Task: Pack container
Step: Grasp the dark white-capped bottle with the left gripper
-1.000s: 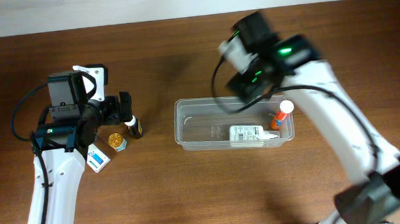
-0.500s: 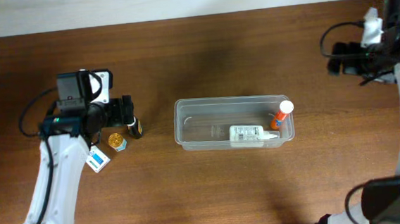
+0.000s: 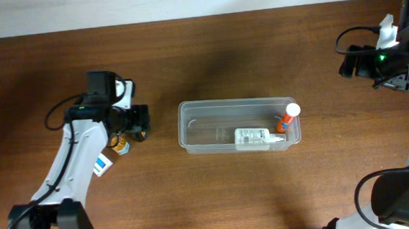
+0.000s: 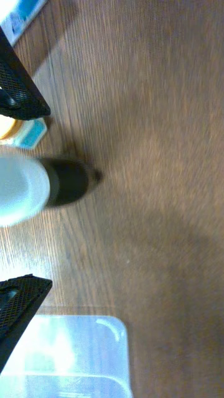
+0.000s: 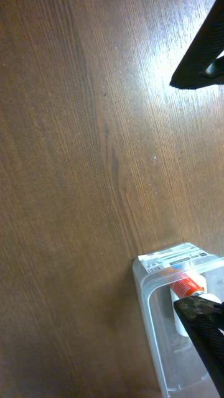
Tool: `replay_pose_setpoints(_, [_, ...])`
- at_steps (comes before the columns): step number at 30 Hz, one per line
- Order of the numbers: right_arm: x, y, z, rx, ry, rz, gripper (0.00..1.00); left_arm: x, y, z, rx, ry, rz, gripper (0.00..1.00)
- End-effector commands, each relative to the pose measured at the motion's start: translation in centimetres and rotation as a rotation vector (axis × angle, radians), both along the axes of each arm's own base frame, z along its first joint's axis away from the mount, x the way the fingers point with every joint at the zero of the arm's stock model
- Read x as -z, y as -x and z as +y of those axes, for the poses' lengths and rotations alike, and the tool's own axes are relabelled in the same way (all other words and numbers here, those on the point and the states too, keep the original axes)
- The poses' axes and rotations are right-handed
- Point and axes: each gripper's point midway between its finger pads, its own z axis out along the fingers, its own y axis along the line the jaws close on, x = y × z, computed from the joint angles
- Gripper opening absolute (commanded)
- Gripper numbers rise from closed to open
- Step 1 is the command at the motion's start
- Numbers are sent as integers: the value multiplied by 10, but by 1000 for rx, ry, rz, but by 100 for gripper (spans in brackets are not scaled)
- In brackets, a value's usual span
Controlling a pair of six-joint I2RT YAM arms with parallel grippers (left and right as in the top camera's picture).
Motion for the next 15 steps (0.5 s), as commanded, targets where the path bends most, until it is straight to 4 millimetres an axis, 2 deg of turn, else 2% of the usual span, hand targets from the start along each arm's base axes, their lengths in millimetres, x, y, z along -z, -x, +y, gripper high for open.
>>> replay_pose_setpoints(1, [3, -1, 2, 1, -19, 3, 98, 6, -3, -3, 0, -32, 13, 80])
replay_pose_setpoints(5, [4, -1, 2, 1, -20, 4, 98, 6, -3, -3, 0, -32, 14, 79])
replay_pose_setpoints(9, [4, -1, 2, 1, -20, 4, 98, 7, 1, -2, 0, -33, 29, 70])
replay_pose_setpoints(12, [4, -1, 2, 1, -20, 4, 98, 9, 4, -2, 0, -35, 44, 57])
replay_pose_setpoints(13, [4, -1, 2, 1, -20, 4, 98, 9, 5, -1, -1, -38, 47, 47])
replay_pose_setpoints(15, [4, -1, 2, 1, -20, 4, 98, 10, 5, 2, -8, -55, 49, 35])
